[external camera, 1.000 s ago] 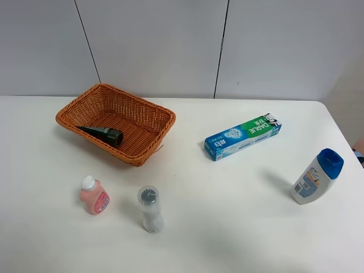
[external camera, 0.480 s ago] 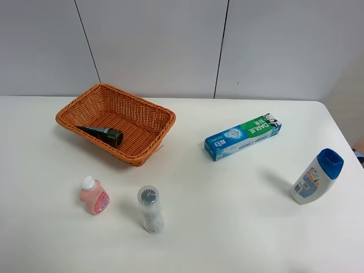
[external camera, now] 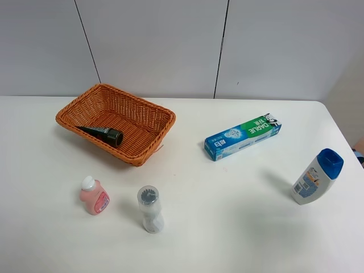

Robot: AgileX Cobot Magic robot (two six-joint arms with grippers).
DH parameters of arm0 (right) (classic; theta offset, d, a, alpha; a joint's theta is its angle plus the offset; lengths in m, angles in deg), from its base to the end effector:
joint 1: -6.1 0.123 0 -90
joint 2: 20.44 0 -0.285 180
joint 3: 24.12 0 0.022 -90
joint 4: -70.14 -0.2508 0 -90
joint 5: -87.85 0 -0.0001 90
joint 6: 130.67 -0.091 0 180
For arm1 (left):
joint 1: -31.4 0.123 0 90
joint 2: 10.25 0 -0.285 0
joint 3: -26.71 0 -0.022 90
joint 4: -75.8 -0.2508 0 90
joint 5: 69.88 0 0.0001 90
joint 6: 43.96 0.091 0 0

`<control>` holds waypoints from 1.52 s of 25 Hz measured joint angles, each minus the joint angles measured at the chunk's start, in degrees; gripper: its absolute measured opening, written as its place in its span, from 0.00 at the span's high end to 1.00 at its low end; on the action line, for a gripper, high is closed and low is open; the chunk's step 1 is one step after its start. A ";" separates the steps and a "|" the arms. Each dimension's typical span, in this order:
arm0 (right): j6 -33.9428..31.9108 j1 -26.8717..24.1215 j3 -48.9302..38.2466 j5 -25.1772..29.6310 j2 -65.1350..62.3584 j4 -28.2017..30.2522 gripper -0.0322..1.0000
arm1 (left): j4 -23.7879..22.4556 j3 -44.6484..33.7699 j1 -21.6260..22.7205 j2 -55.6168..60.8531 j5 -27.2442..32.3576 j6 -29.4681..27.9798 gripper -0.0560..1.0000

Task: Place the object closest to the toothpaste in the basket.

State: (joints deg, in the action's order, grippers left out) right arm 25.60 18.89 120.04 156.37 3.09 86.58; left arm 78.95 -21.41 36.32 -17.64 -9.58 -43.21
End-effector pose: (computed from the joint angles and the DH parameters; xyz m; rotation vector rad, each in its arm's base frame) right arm 0.0183 -0.0204 0.3305 0.2368 2.1784 0.0021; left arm -0.0062 -0.0049 0.2802 -0.0708 2.0188 -0.0028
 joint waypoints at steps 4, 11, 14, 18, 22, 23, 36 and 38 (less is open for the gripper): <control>7.85 -7.33 -7.20 -3.45 -5.69 -5.97 0.04 | 0.00 0.00 0.00 0.00 0.00 0.00 0.01; 17.90 -14.26 -12.45 -6.69 -13.08 -11.17 0.04 | 0.00 0.00 0.00 0.00 0.00 0.00 0.01; 18.77 -14.47 -12.47 -6.88 -15.85 -11.83 0.04 | 0.00 0.00 0.00 0.00 -0.01 0.00 0.01; 19.11 -14.61 -12.47 -7.19 -15.90 -11.91 0.04 | 0.00 0.00 0.00 0.00 -0.01 0.00 0.01; 19.11 -14.61 -12.47 -7.34 -15.90 -11.91 0.04 | 0.00 0.00 0.00 0.00 -0.01 0.00 0.01; 19.17 -14.61 -12.47 -7.34 -15.90 -11.91 0.04 | 0.00 0.00 0.00 0.00 -0.01 0.00 0.01; 19.17 -14.61 -12.47 -7.34 -15.90 -11.91 0.04 | -0.06 0.00 0.00 0.00 -0.01 0.05 0.01; 19.17 -14.61 -12.47 -7.34 -15.90 -11.91 0.04 | -0.06 0.00 0.00 0.00 -0.01 0.05 0.01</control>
